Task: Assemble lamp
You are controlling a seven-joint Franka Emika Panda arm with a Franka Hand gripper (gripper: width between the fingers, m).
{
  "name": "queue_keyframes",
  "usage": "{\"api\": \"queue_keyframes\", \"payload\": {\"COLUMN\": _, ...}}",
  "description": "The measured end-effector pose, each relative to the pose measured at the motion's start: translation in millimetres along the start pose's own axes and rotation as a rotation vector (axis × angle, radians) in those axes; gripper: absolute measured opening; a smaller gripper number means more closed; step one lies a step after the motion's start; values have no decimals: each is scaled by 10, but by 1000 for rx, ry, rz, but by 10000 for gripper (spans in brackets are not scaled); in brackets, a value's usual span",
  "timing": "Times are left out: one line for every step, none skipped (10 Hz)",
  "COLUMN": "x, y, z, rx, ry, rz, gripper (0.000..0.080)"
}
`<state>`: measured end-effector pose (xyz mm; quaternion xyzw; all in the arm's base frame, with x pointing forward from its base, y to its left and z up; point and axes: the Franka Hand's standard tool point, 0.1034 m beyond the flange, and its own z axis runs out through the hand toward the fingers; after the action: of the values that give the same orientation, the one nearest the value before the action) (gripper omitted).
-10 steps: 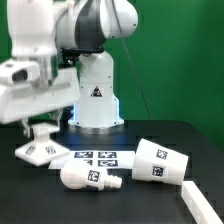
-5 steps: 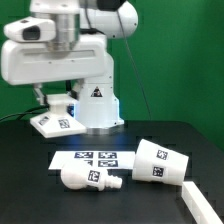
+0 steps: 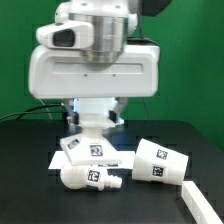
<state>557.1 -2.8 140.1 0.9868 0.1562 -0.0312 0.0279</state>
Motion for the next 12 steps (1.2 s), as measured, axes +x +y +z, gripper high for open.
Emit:
{"api": "queue_keyframes", "payload": {"x": -25, "y": -9, "z": 14, "rx": 10, "ry": -7, "rz": -12, "gripper": 530}}
{"api": "queue_keyframes", "payload": {"x": -26, "y": 8, "z": 15, "rx": 9, "ry": -6, "rz": -9, "gripper": 530}}
{"api": "queue_keyframes", "payload": {"x": -24, "y": -2, "z": 19, "rx": 10, "ry": -6, "rz": -11, "gripper": 530}}
{"api": "queue_keyframes", "payload": {"x": -26, "y": -3, "z": 23, "rx": 10, "ry": -7, "rz": -11, "gripper": 530}}
{"api": "queue_keyframes", "payload": {"x": -34, "y": -16, "z": 42, "rx": 7, "ry": -6, "rz": 1, "gripper": 530}}
{"api": "queue_keyframes", "payload": {"x": -63, "y": -89, "z": 119, "rx": 7, "ry": -4, "rz": 59, "gripper": 530}}
{"api": "queue_keyframes", "payload": {"x": -10, "y": -142, "z": 166, "rx": 12, "ry": -8, "rz": 133, "gripper": 530}}
{"api": "queue_keyframes", "payload": {"x": 95, "y": -188, "z": 194, "rx": 11, "ry": -4, "rz": 191, "gripper": 530}}
{"api": "queue_keyframes", "payload": {"x": 183, "y": -254, "z": 245, "rx": 19, "ry": -2, "rz": 268, "gripper": 530}}
{"api": "queue_keyframes", "payload": {"x": 280, "y": -333, "z": 267, "rx": 29, "ry": 5, "rz": 337, "gripper": 530}}
{"api": "queue_keyframes", "payload": {"x": 369, "y": -417, "z": 265, "rx": 41, "ry": 21, "rz": 378, "gripper": 530}}
{"api": "queue_keyframes", "payload": {"x": 350, "y": -401, "z": 273, "rx": 41, "ry": 20, "rz": 339, "gripper": 530}}
